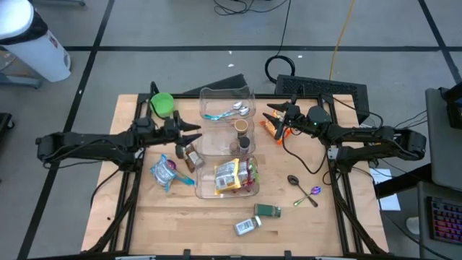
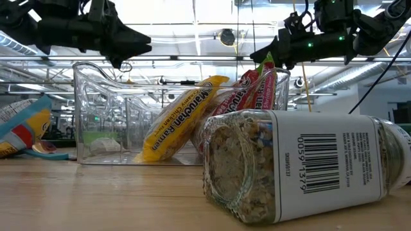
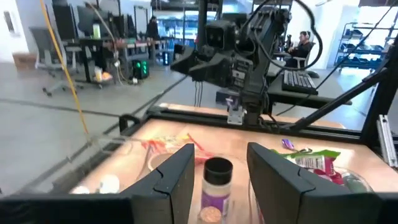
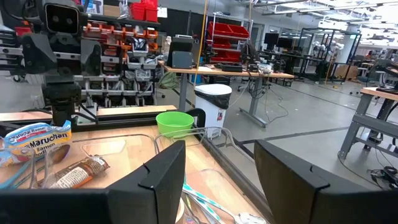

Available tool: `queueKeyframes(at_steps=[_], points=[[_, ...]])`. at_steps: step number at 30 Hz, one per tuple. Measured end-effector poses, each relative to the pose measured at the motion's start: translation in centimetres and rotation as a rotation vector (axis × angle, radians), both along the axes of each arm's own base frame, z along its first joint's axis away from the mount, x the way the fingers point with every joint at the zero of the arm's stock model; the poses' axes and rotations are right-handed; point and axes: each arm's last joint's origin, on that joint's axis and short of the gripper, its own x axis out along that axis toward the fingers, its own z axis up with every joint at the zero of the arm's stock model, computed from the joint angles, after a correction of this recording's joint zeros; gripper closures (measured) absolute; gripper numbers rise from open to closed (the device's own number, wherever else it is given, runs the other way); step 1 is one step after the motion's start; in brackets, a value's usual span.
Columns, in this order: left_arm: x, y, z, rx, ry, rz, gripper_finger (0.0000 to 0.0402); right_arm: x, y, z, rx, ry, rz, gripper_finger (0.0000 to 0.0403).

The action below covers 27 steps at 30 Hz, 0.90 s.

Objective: Pick & Place Food Item
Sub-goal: Put the black spoon into the top transparent bin

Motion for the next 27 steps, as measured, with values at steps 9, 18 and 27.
queueKeyframes(at_steps=[9,18,27], points=[[0.2,0.0,-0.5,-0.117,0.023,-0.003,0.0249,0.0,0.0,0.0,0.008,-0.006,0.001,0.0219],[1.2,-0.1,-2.0,-0.156,0.109,-0.015,0.025,0.0,0.0,0.0,0.006,-0.003,0.001,0.0216],[3.0,0.0,-3.4,-0.154,0.115,-0.029,0.0249,0.0,0.0,0.0,0.006,-0.004,0.001,0.0217]])
